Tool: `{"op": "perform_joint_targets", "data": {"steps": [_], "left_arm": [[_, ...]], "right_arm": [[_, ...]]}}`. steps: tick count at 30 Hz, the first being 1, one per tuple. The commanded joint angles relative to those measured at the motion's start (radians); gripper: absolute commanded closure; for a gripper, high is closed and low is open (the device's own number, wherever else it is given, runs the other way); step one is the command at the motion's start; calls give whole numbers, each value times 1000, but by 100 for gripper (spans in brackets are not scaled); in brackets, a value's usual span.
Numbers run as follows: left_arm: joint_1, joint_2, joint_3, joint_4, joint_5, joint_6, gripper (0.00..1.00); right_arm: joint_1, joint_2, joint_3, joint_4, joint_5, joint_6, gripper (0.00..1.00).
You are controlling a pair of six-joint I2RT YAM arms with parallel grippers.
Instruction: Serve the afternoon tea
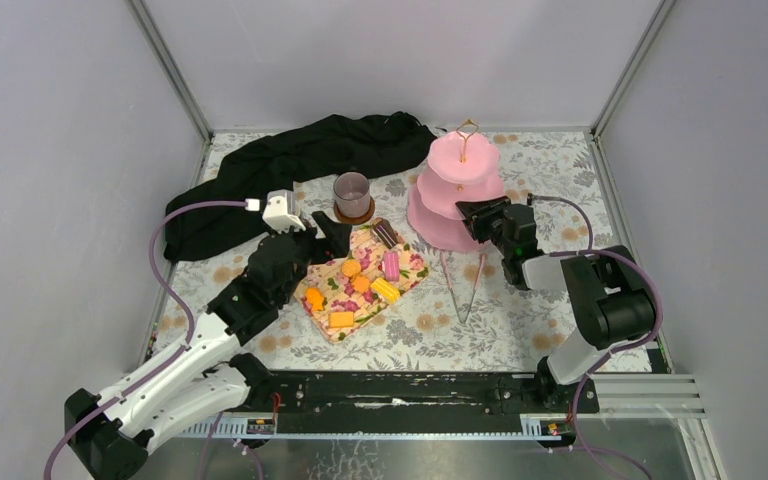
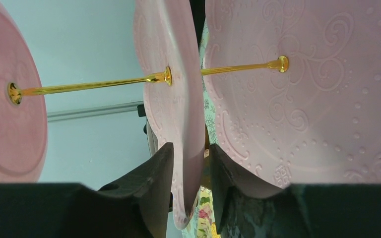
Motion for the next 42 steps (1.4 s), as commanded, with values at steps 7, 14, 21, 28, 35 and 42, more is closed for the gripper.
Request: {"op": "perform_joint_targets", "data": {"steps": [7,14,21,28,35,42], "left_arm": [[5,-11,-7,53,-24,17,11],[3,-22,-11,54,-23,15,11],[3,-9,-11,55,-18,17,10],[4,17,-9,56,-20,18,9],[4,20,-13,59,-22,12,9],[5,18,-13,56,-35,15,9]], "right_arm": [[8,-59,66,-52,-25,-104,47],[8,-175,87,-214,0,-233,39],[22,-277,141,-467,22,-391,25],[91,-383,181,-726,122,-588,17],[180,-459,184,-895,235,-675,15],[301,-489,163,-1027,387,-666,15]]}}
